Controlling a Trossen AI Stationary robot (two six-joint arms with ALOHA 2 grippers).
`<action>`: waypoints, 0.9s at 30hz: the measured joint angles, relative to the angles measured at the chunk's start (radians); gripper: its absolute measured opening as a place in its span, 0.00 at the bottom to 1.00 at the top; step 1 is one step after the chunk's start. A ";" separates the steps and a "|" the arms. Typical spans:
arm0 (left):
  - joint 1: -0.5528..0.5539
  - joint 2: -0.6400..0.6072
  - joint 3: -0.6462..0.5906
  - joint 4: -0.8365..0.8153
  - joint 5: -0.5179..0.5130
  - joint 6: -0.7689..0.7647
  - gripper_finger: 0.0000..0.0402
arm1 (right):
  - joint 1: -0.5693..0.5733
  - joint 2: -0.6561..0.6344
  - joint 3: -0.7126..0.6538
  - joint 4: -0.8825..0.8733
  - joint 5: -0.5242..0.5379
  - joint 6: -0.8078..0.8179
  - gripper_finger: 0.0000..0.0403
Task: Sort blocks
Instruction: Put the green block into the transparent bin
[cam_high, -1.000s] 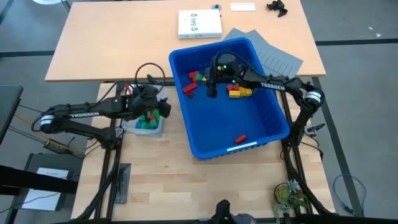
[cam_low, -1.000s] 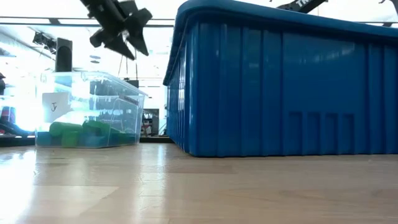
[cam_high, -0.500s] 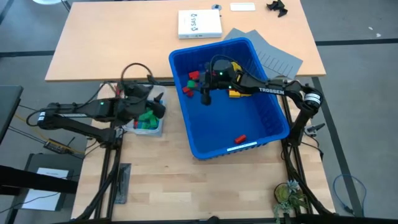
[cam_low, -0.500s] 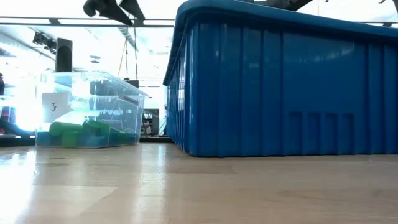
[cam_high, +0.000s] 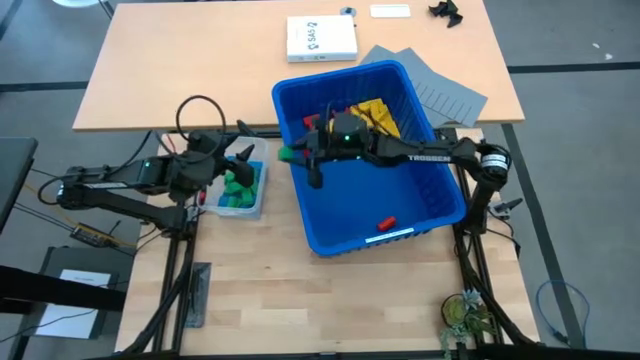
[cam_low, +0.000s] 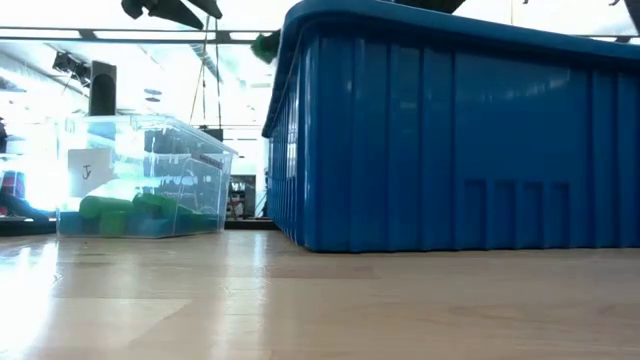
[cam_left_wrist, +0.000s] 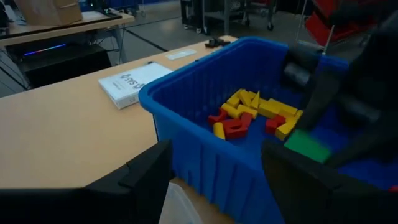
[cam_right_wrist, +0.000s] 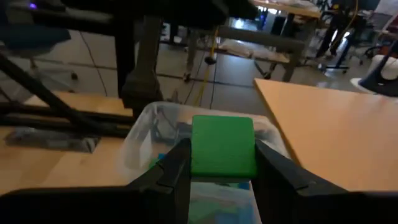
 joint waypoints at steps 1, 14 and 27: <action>0.000 0.000 0.000 0.005 0.001 -0.001 0.63 | 0.008 0.021 0.002 0.022 0.001 0.009 0.31; 0.000 0.002 -0.001 0.015 0.027 -0.001 0.63 | 0.038 0.265 0.162 0.091 0.009 0.073 0.31; 0.000 0.017 -0.001 0.007 0.075 0.040 0.63 | 0.025 0.217 0.184 -0.016 -0.007 0.062 0.31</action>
